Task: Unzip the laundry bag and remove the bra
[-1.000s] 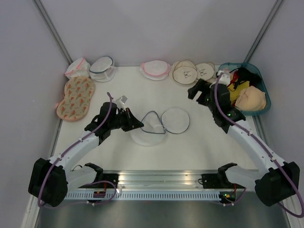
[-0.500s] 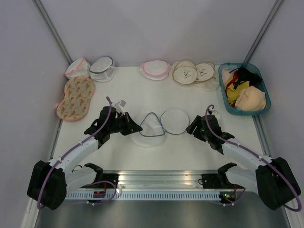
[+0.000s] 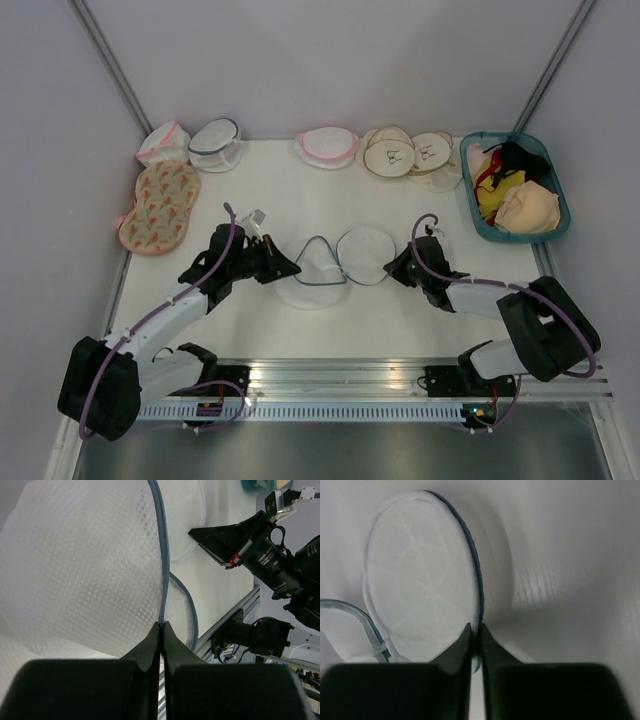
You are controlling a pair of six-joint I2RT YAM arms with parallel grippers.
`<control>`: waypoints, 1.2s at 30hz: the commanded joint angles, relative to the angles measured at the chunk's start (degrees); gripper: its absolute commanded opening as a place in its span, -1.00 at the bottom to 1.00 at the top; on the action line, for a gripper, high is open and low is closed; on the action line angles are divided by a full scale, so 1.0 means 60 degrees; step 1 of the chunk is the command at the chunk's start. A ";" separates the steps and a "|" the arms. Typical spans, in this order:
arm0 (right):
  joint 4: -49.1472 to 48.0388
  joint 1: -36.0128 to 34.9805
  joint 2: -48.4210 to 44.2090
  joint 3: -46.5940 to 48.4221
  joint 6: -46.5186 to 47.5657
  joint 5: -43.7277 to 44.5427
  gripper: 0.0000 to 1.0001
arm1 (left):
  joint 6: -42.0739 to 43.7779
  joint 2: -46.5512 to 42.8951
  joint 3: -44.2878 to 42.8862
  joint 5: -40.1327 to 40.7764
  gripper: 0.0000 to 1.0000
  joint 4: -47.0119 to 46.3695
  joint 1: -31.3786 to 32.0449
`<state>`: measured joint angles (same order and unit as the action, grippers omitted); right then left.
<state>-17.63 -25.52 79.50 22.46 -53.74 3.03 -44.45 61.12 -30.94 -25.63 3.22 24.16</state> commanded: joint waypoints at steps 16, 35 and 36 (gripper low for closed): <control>0.5499 -0.4064 -0.0672 0.6314 0.6419 0.2317 -0.99 | -0.1234 -0.0358 -0.0396 0.1092 -0.95 -0.1005 -0.0043; 0.8522 -0.7612 0.3230 0.8505 0.8030 1.4157 -0.99 | -0.2509 -0.0080 0.0278 0.0917 -0.96 -0.2851 -0.0219; 0.8301 -0.7612 0.3069 0.8242 0.8251 1.4405 -0.99 | -0.2553 0.0007 0.0307 0.0888 -0.96 -0.2953 -0.0233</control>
<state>31.70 -71.37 100.51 74.24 -8.64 75.68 -57.56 60.45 -29.71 -19.62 -9.91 23.49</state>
